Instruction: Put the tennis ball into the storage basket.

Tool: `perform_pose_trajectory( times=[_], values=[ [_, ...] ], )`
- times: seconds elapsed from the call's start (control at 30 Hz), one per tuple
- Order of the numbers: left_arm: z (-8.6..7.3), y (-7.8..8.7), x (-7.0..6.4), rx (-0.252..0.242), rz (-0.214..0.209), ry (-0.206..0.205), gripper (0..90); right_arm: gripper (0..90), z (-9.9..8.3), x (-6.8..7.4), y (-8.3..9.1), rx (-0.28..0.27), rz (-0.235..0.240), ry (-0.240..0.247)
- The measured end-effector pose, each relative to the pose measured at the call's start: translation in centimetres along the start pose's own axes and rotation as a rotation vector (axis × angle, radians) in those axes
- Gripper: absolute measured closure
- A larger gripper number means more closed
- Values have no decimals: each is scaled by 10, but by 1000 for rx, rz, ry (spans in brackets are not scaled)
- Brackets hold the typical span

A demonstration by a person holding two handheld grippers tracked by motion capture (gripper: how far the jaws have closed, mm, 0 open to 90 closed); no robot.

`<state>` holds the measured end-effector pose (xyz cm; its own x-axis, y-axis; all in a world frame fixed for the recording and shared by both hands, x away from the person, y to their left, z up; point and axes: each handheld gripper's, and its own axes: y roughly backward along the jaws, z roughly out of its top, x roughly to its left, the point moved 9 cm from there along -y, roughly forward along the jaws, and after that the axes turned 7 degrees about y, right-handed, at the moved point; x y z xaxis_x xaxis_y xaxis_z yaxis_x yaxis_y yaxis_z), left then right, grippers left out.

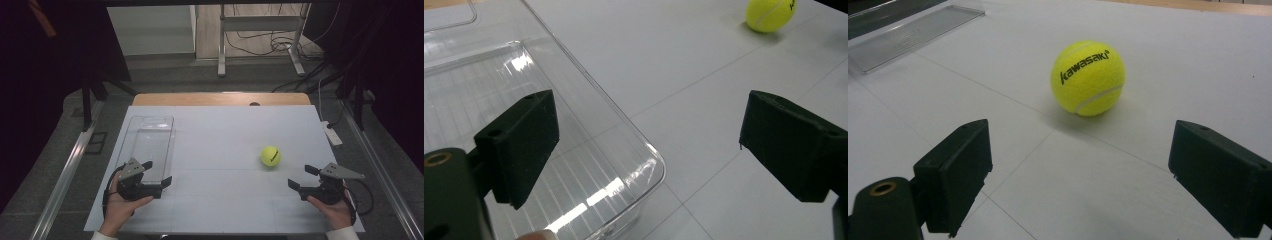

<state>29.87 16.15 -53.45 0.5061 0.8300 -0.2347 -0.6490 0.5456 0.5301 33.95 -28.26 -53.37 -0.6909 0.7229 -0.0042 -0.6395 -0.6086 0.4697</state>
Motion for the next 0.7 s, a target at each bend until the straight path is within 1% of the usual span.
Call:
perform_pose_trajectory(
  times=[0.33,0.5,0.7],
  values=[
    [5,-1,-4,7,-13,-12,87,105,0,0,0,1,-1,3],
    [8,-1,-6,9,-6,-29,84,105,0,0,0,-1,0,5],
    [14,-1,-9,4,-14,-29,82,105,0,-1,-1,1,1,5]
  ],
)
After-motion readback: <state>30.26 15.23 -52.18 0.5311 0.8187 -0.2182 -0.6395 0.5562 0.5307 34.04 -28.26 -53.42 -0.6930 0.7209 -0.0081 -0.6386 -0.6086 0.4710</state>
